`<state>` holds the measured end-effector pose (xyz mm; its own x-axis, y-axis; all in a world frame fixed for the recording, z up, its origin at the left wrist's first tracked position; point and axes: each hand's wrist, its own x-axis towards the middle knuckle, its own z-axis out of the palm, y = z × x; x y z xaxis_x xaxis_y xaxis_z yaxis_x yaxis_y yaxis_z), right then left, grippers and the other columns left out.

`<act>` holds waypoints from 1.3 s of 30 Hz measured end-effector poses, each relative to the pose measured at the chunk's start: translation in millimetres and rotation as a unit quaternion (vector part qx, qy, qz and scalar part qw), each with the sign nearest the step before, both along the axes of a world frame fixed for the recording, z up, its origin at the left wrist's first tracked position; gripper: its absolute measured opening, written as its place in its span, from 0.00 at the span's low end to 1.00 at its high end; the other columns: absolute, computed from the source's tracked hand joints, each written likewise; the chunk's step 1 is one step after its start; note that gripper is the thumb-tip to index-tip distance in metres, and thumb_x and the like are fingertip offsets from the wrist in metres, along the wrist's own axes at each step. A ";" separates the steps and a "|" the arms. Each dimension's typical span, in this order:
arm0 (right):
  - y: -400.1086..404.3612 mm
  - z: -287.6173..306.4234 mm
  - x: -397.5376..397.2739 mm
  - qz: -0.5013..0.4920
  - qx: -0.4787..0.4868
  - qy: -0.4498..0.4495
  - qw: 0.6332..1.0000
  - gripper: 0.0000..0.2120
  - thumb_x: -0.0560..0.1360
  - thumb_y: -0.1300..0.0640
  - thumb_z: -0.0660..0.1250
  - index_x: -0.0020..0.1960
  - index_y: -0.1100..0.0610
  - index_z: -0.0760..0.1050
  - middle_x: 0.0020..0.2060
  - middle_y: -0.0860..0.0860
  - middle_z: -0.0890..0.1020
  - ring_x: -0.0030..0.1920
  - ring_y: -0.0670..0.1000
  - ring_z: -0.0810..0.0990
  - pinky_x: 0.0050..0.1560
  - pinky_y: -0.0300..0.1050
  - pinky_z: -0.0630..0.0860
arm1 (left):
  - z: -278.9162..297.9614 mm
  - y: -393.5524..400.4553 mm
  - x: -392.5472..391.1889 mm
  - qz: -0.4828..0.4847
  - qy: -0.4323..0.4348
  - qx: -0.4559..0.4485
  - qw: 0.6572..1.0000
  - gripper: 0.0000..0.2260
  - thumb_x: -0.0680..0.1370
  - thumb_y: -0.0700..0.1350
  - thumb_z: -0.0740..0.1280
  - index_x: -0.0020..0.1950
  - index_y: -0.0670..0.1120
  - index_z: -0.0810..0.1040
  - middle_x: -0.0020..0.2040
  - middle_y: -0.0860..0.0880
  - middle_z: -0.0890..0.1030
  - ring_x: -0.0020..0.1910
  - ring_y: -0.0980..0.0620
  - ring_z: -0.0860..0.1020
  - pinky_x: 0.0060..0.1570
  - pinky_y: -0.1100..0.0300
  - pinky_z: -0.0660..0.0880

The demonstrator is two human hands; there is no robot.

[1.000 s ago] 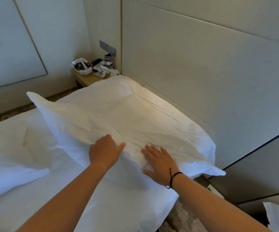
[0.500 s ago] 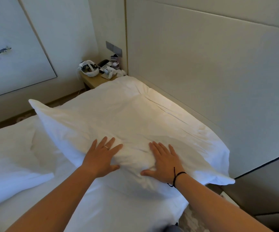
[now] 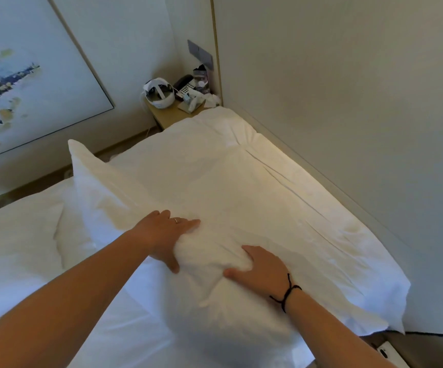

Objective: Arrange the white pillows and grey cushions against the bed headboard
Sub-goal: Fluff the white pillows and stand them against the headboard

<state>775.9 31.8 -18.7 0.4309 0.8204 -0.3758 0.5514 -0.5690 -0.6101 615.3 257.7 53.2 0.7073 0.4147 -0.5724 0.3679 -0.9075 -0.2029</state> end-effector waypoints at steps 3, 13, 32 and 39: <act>7.7 -0.2 7.8 0.023 -0.016 -0.005 1.000 0.45 0.57 0.19 0.58 0.67 0.43 0.70 0.61 0.45 0.76 0.62 0.50 0.74 0.62 0.48 0.70 | -8.2 1.9 13.7 -0.013 0.028 0.025 0.999 0.57 0.56 0.72 0.74 0.78 0.59 0.50 0.71 0.55 0.71 0.64 0.47 0.68 0.61 0.53 0.62; 7.8 -4.0 -26.5 0.086 -0.091 -0.134 0.983 0.21 0.78 0.38 0.55 0.57 0.53 0.74 0.55 0.52 0.78 0.55 0.56 0.77 0.56 0.50 0.68 | -42.0 -6.2 7.7 -0.061 0.050 0.011 0.997 0.24 0.76 0.61 0.66 0.69 0.54 0.70 0.66 0.51 0.76 0.67 0.48 0.72 0.76 0.46 0.50; 9.3 172.4 200.3 -0.202 0.236 -0.302 0.901 0.16 0.79 0.51 0.64 0.35 0.57 0.72 0.31 0.54 0.78 0.33 0.60 0.76 0.32 0.47 0.62 | 143.9 33.7 260.6 -0.134 -0.320 0.064 0.936 0.11 0.79 0.55 0.61 0.57 0.59 0.81 0.55 0.55 0.83 0.58 0.50 0.77 0.70 0.48 0.61; -4.3 66.7 338.9 -0.243 -0.021 -0.285 0.927 0.16 0.81 0.46 0.54 0.56 0.56 0.72 0.52 0.55 0.81 0.51 0.60 0.79 0.47 0.51 0.74 | 30.8 -44.8 344.9 0.103 -0.328 -0.151 0.927 0.30 0.80 0.64 0.56 0.80 0.57 0.55 0.81 0.51 0.57 0.77 0.47 0.61 0.73 0.46 0.61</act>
